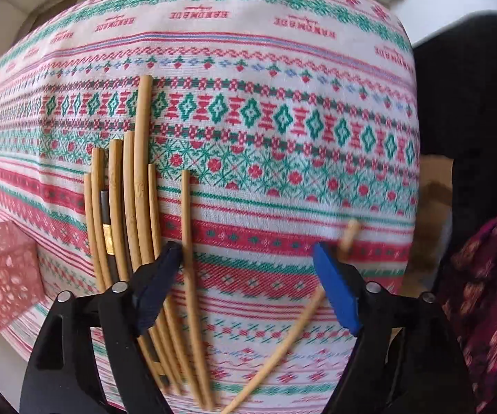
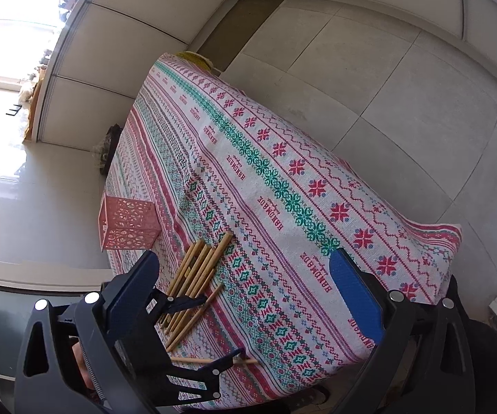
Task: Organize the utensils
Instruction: 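Close the left gripper on one chopstick and lift it upright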
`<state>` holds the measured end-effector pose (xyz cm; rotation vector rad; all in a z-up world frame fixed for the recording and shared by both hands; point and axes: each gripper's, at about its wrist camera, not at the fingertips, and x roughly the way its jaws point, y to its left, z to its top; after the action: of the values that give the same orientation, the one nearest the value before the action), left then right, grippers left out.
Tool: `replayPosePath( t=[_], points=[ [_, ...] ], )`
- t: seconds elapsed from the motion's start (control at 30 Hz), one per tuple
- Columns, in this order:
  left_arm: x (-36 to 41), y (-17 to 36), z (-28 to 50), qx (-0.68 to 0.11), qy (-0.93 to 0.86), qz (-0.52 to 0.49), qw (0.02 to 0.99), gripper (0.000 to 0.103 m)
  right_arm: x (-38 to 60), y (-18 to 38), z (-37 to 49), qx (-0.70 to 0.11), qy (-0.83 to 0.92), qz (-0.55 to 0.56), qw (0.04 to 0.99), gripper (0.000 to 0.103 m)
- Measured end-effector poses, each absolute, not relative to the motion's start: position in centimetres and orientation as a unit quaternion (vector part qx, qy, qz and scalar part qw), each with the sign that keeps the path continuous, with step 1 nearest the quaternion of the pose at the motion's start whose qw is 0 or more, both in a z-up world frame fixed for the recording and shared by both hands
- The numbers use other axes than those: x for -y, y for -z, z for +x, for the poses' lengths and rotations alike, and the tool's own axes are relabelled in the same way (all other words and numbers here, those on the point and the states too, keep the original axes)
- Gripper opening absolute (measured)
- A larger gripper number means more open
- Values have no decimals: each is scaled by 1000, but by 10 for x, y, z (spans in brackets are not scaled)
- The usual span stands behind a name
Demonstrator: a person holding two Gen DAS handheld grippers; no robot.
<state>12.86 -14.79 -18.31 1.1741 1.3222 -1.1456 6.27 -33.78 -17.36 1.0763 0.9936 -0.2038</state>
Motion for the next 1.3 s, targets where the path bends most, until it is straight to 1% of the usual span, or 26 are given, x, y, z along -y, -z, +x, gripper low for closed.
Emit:
replayPosePath(
  t=[0.03,0.07,0.1,0.13,0.17,0.2,0.3,0.33,0.37,0.4,0.43,0.53,0.57,0.67,0.77,0.87,0.9,0.93,0.97,1.07,1.17,1.2,1.23,1.3],
  points=[
    [146,180,137,-558,471,459,506,70,337,175,63,-456,92,492,736,96],
    [141,176,148,-568,470,435,517,58,336,176,62,-457,93,491,735,96],
    [136,173,159,-581,467,410,526,49,336,176,61,-457,99,489,737,96],
    [131,171,170,-595,458,388,534,41,336,175,59,-456,105,485,739,96],
    [127,171,177,-605,450,372,541,40,337,175,58,-455,110,482,740,96],
    [124,170,178,-600,447,376,546,37,337,174,57,-454,117,480,742,96],
    [131,172,162,-559,442,438,548,35,334,177,56,-458,126,473,742,96],
    [132,172,159,-565,435,436,548,31,332,178,56,-461,125,470,742,96],
    [133,171,158,-572,428,429,552,30,329,179,57,-464,122,467,743,96],
    [133,170,157,-576,422,422,559,21,326,179,58,-467,121,461,745,96],
    [135,170,153,-575,415,417,568,10,323,179,58,-470,124,455,746,96],
    [131,168,131,-558,401,391,612,8,316,179,48,-471,146,446,746,96],
    [117,168,122,-553,397,372,631,7,311,178,43,-472,151,442,748,96],
    [87,157,114,-529,385,299,694,5,284,185,35,-512,123,433,731,96],
    [50,127,112,-495,373,225,752,5,248,199,36,-564,78,447,690,96],
    [12,89,104,-441,355,188,803,5,219,213,35,-590,50,469,655,95],
    [0,75,113,-423,346,176,819,5,213,218,32,-596,50,477,644,90],
    [-9,63,121,-410,339,160,832,5,210,221,27,-597,53,485,637,88],
    [-21,54,122,-397,333,141,844,5,210,223,19,-592,60,495,633,83],
    [-33,30,148,-370,329,103,863,5,202,215,-3,-585,58,509,629,82],
    [-26,18,147,-337,341,79,874,5,190,216,-1,-587,45,534,606,82],
    [-27,12,145,-327,346,73,876,5,186,219,2,-587,49,537,604,80],
    [-27,12,145,-321,350,68,877,5,181,222,5,-592,56,532,603,77],
    [-35,4,145,-313,356,59,879,5,171,232,12,-608,70,520,596,63]
  ],
)
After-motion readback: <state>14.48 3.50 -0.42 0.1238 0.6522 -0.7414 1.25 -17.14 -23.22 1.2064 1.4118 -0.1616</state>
